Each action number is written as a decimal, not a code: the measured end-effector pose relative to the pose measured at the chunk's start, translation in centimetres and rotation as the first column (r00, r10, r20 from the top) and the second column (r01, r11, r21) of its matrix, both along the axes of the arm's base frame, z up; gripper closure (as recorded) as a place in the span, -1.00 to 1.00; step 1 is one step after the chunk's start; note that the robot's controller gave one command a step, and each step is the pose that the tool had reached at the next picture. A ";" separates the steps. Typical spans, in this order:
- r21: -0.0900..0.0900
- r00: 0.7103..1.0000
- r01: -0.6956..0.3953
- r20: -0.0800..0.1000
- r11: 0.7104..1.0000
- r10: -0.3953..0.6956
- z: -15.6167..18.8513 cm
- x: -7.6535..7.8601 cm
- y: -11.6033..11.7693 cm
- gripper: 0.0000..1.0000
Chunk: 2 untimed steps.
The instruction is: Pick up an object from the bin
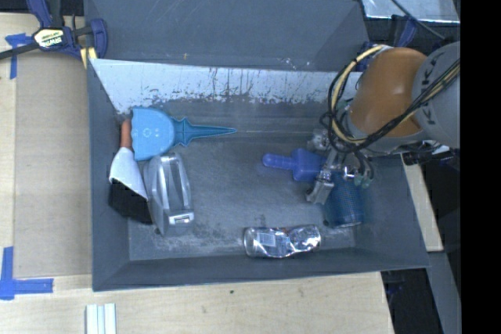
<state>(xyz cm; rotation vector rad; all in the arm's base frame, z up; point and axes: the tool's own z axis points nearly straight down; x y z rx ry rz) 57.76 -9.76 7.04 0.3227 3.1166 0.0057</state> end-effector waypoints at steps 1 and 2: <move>0.001 0.997 0.075 0.008 0.997 -0.075 0.0 -1.3 0.6 -1.00; 0.000 1.000 0.010 0.008 1.000 -0.010 0.2 0.0 0.0 1.00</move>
Offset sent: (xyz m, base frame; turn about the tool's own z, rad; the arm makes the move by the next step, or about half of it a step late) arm -0.0016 0.0006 0.0000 0.0104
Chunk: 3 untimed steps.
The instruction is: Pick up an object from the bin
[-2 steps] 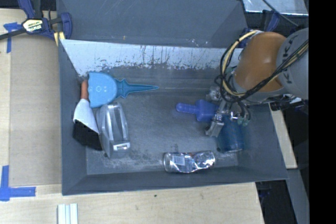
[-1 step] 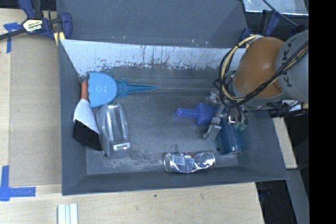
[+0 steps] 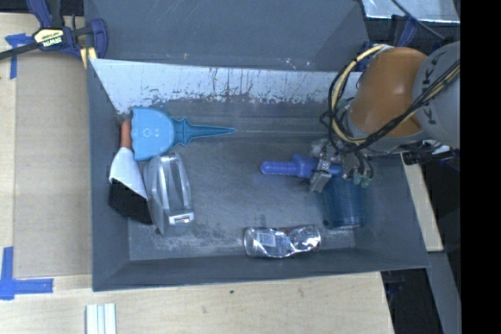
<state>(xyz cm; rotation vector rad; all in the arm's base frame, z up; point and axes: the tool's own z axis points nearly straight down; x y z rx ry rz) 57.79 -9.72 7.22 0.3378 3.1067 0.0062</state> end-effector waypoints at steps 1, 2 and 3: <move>0.000 1.000 0.000 0.000 1.000 0.000 0.0 0.0 0.0 1.00; -0.001 1.000 -0.001 0.002 1.000 0.001 0.5 0.0 0.0 1.00; -0.001 1.000 -0.001 0.003 1.000 0.001 1.3 0.0 0.0 1.00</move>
Offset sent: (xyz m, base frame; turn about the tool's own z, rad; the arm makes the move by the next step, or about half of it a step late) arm -0.0002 0.0000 0.0103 -0.0003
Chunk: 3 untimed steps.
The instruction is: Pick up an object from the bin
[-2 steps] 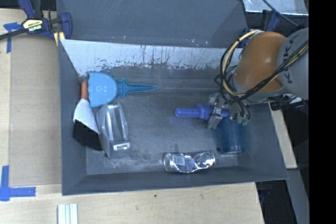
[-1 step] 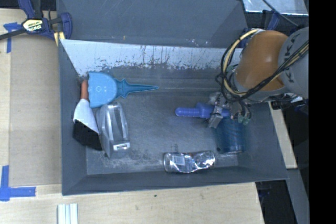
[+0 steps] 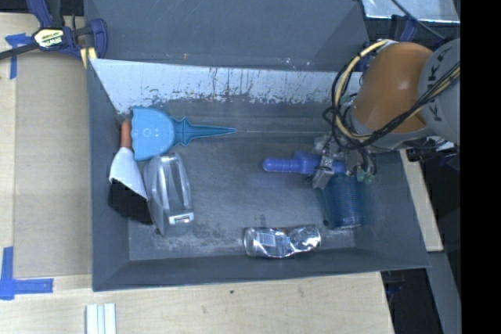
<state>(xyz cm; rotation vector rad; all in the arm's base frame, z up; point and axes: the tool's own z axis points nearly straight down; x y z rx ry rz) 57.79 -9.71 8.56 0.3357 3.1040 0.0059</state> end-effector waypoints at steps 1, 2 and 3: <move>-0.001 1.000 -0.001 0.003 1.000 0.001 1.1 0.1 0.0 1.00; -0.002 1.000 -0.001 0.009 1.000 0.001 1.6 0.2 0.0 1.00; 0.000 1.000 -0.001 0.002 1.000 0.001 3.7 0.0 0.0 1.00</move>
Offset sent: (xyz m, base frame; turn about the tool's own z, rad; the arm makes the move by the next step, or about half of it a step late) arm 0.0004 0.0000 0.0148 -0.0004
